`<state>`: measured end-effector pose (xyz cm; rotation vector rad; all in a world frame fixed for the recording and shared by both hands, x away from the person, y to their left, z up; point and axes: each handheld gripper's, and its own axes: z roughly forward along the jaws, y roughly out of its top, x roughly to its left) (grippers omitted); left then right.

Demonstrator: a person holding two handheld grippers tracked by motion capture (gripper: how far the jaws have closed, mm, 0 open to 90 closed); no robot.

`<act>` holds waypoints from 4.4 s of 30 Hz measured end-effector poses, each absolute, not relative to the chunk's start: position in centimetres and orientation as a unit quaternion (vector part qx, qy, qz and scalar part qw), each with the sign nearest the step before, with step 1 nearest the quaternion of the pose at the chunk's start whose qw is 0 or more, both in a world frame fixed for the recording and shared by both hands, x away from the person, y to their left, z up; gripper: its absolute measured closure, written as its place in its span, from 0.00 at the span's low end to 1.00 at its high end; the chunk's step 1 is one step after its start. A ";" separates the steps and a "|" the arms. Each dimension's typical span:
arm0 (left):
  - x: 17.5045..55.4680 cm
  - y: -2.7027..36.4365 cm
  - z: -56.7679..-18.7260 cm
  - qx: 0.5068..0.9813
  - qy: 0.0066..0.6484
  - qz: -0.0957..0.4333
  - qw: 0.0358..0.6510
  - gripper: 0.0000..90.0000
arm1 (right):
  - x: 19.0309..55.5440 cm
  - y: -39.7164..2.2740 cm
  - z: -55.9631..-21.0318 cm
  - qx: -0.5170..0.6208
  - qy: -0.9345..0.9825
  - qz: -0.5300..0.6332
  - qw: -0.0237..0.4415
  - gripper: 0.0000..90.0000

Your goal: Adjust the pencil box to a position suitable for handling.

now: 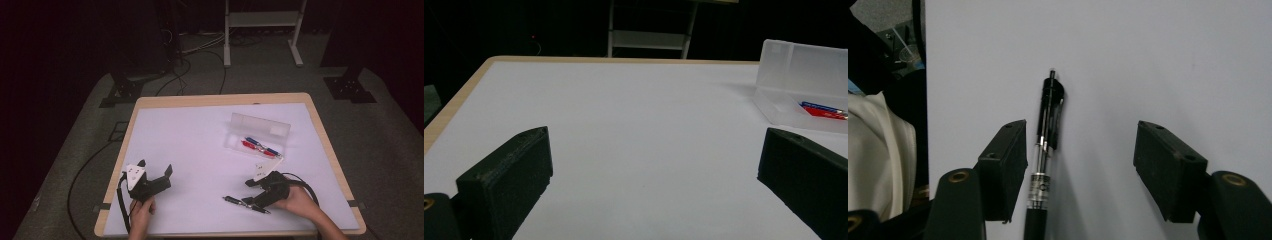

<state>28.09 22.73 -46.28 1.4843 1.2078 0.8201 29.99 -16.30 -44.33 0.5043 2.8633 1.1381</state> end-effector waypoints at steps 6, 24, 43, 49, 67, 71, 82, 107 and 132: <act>28.1 22.8 -46.3 0.615 0.501 0.339 0.506 0.00 | 28.9 -15.8 -45.0 0.144 0.923 0.358 0.009 0.49; 28.1 22.7 -46.3 0.615 0.500 0.341 0.505 0.00 | 28.0 -15.4 -46.2 0.132 0.935 0.329 0.021 0.79; 28.1 22.7 -46.3 0.616 0.500 0.341 0.504 0.00 | 28.6 -16.2 -45.4 0.143 0.925 0.351 0.023 0.87; 28.1 22.7 -46.3 0.616 0.500 0.342 0.504 0.00 | 30.4 -17.7 -43.6 0.168 0.911 0.376 0.026 0.87; 28.1 22.7 -46.3 0.616 0.500 0.343 0.503 0.00 | 35.0 -20.0 -39.7 0.193 0.902 0.381 0.067 0.87; 28.1 22.7 -46.3 0.616 0.501 0.342 0.503 0.00 | 35.8 -20.2 -39.3 0.196 0.901 0.381 0.071 0.87; 28.1 22.7 -46.3 0.615 0.502 0.344 0.501 0.00 | 38.2 -20.1 -38.2 0.194 0.903 0.377 0.077 0.87; 27.8 22.7 -46.3 0.619 0.494 0.350 0.501 0.00 | 44.0 -21.4 -41.4 0.249 0.904 0.338 0.079 0.87; 27.8 22.6 -46.3 0.621 0.492 0.350 0.501 0.00 | 45.5 -22.0 -43.6 0.278 0.901 0.325 0.069 0.79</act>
